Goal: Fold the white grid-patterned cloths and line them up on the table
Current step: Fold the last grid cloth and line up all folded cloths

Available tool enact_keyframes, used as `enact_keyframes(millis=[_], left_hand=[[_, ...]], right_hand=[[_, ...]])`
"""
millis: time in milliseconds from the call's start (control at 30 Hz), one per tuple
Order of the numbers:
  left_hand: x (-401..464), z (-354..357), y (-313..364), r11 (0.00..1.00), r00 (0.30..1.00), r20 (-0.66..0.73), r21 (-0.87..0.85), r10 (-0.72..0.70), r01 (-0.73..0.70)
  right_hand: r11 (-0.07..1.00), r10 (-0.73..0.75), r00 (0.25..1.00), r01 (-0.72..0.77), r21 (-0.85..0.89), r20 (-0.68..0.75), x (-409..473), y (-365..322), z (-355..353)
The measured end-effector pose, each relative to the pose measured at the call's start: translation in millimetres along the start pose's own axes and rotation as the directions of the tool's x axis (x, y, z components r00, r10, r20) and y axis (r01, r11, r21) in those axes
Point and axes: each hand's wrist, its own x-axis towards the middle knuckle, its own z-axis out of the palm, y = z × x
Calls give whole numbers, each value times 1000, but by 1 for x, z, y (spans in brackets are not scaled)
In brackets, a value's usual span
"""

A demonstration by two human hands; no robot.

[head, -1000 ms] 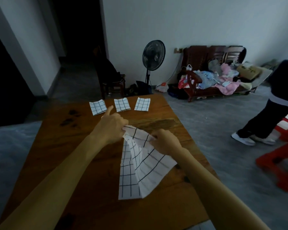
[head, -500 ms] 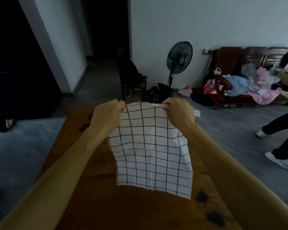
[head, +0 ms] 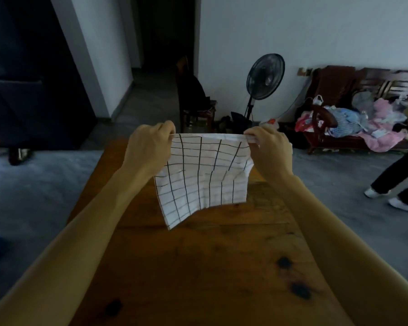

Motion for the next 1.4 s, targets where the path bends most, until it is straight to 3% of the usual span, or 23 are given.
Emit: enact_keyframes(millis=[400, 633, 833, 1000, 1267, 1400], left_hand=[[-189, -1, 17, 994, 970, 239, -88, -43, 66], [-289, 8, 49, 977, 858, 477, 9, -192, 214], [-351, 10, 85, 954, 775, 568, 61, -276, 294], [-371, 5, 99, 945, 749, 585, 109, -312, 308], [-338, 16, 89, 933, 813, 470, 72, -343, 352], [-309, 47, 63, 942, 834, 450, 58, -320, 330]], right_hand=[[993, 85, 966, -63, -95, 246, -190, -39, -22], [991, 116, 892, -72, -117, 437, -292, -31, -20], [992, 122, 817, -77, -103, 564, -356, -4, -33], [989, 145, 763, -112, -91, 629, -382, 5, -40], [988, 147, 769, -84, -129, 622, -339, 13, -12], [980, 178, 738, -71, -187, 651, -309, 17, 22]])
